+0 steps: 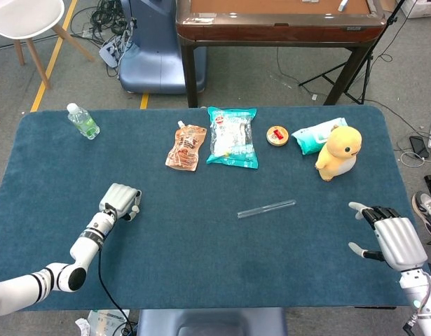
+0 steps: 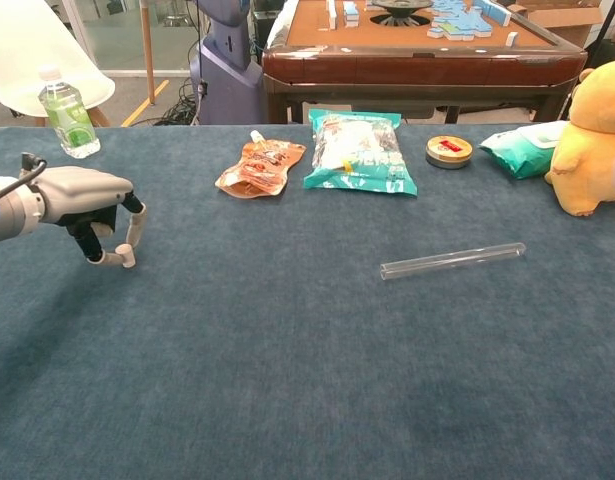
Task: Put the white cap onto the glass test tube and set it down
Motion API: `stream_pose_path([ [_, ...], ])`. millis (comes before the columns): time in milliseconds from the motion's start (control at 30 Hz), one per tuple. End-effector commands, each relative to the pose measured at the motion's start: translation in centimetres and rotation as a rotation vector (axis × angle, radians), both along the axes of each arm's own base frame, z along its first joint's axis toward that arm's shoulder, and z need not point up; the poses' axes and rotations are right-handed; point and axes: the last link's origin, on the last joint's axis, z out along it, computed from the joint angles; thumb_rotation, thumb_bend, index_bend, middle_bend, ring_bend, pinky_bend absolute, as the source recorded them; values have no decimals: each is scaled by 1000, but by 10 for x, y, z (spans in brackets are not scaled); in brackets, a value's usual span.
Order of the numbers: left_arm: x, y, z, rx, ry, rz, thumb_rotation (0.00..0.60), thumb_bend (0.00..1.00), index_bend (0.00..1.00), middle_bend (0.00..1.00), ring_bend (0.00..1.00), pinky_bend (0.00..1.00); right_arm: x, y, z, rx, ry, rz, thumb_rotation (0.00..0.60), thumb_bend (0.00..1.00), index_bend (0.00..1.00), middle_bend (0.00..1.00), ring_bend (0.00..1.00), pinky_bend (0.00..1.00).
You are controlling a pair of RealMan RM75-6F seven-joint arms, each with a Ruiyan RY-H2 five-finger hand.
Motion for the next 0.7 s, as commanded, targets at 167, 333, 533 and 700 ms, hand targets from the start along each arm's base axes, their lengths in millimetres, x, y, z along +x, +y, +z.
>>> stream_pose_path([
  [167,1,0,0,-2,1,0,600,275,514,1000,1000,1000,-1,0,0,0,0,-2,600,137,227,409,314,325],
  [333,1,0,-1,-3,0,-1,600,278,531,1000,1000,1000,-1,0,0,-2,-1,-3,600,138,227,409,314,325],
  [533,2,1,2,7,-16,-4,600,288,552,1000,1000,1000,-1,0,0,-2,1,-3,600,138,227,409,314,325],
  [700,6,0,11,17,-85,9,600,298,552,1000,1000,1000,1,-3,-2,16,25,-11,600,137,227,409,314,326],
])
